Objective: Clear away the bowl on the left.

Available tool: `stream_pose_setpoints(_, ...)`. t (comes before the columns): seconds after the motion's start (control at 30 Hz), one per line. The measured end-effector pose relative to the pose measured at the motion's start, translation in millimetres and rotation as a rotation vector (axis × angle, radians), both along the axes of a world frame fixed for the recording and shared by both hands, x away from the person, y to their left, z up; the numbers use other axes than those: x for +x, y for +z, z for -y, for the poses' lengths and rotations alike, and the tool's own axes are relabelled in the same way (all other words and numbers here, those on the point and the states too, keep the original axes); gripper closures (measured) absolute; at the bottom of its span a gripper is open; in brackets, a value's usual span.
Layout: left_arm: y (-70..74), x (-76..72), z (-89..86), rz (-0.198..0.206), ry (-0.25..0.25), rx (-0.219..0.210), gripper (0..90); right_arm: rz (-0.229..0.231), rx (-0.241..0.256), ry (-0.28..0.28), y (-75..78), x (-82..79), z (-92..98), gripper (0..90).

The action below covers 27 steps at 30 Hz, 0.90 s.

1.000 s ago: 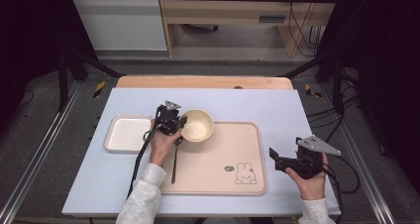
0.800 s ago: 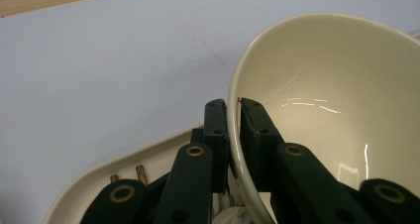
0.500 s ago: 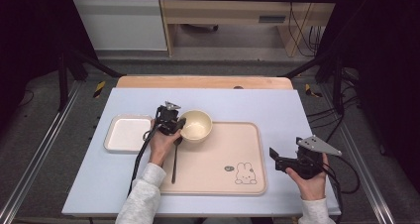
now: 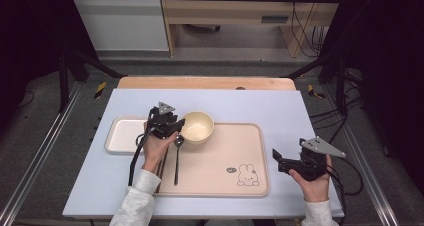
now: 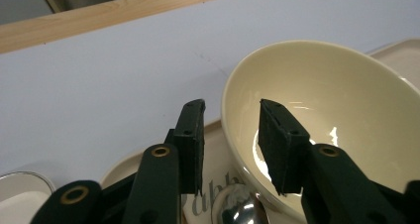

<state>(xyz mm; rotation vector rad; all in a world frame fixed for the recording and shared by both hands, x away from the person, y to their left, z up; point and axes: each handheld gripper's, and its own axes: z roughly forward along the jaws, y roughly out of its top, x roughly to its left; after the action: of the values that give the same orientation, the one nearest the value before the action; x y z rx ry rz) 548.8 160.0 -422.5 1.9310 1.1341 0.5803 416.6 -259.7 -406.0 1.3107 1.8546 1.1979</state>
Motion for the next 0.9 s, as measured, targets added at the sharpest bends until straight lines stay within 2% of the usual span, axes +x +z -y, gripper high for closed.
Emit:
stream_pose_setpoints(0.1, 8.2, -10.4, -5.1, 0.031, -0.009, -0.014, 58.0, -0.003, -0.008, -0.005, -0.9, 0.4, 0.0, 0.6)
stream_pose_setpoints(0.2, 13.6, -19.4, -10.1, 0.051, -0.015, -0.017, 54.7, -0.002, -0.011, -0.007, -1.3, 0.7, -0.5, 0.6)
stream_pose_setpoints(0.33, 18.0, -31.5, -19.5, 0.072, -0.02, -0.045, 49.3, -0.004, -0.008, -0.007, -1.0, 0.4, 0.1, 0.6)
stream_pose_setpoints(0.9, 25.1, -73.7, -55.8, 0.127, -0.026, -0.026, 33.4, -0.006, -0.013, -0.022, -1.6, 0.0, 2.8, 0.6)
